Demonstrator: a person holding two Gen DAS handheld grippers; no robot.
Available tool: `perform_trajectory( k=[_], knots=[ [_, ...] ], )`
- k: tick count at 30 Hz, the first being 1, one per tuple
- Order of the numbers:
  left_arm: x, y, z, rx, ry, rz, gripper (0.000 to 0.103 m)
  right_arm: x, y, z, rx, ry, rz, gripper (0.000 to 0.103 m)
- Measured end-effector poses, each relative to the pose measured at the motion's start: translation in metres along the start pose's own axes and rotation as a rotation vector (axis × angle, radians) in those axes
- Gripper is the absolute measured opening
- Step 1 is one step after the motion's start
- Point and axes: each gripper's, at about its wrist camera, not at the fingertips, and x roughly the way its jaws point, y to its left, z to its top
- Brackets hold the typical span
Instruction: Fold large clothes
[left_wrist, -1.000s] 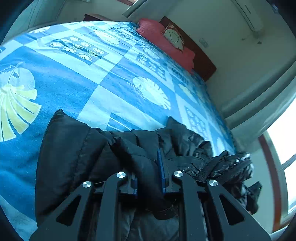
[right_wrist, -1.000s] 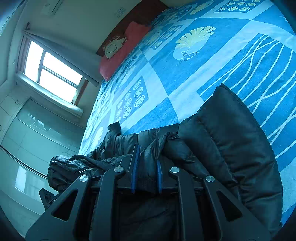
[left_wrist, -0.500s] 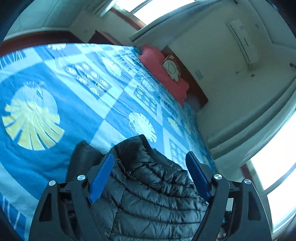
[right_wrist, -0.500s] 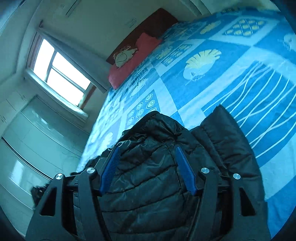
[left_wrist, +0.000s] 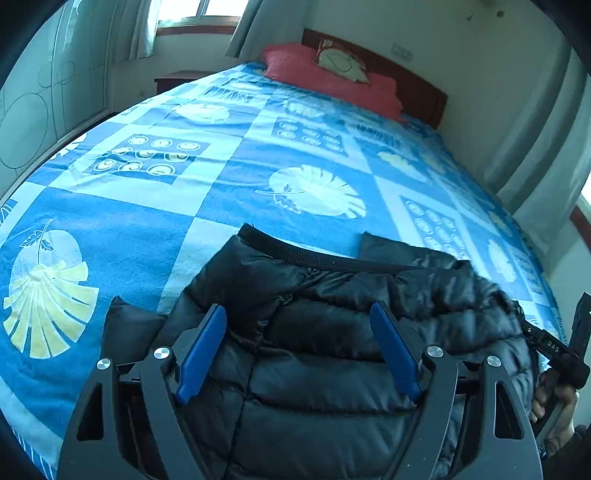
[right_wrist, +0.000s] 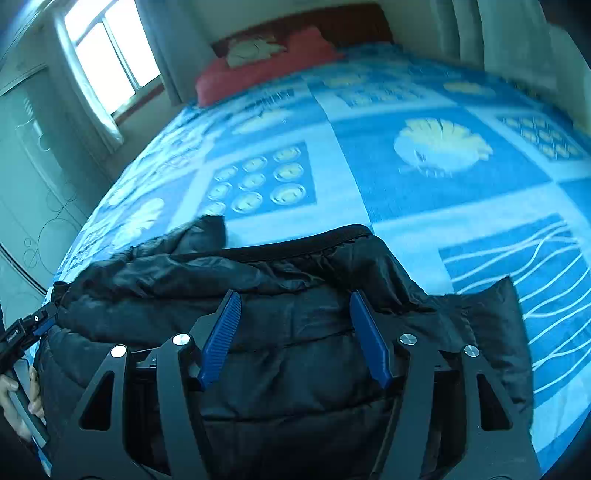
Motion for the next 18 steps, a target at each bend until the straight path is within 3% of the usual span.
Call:
perform_trajectory(
  k=[4,8,14,18],
  knots=[
    [0.027,-0.002,-0.002,0.043,0.036,0.053,0.08,0.013,-0.003,-0.003,0.001,0.007,-0.014,0.059],
    [0.038,0.0,-0.005,0.038,0.041,0.06,0.081,0.015,-0.004,-0.005,0.012,-0.005,-0.012,0.059],
    [0.004,-0.007,0.002,0.026,0.028,0.077,0.08,-0.008,0.009,0.002,-0.001,-0.004,-0.035,0.059],
    [-0.034,-0.032,0.005,-0.011,-0.066,-0.042,0.08,-0.038,0.053,0.005,-0.046,-0.07,0.021,0.059]
  ],
)
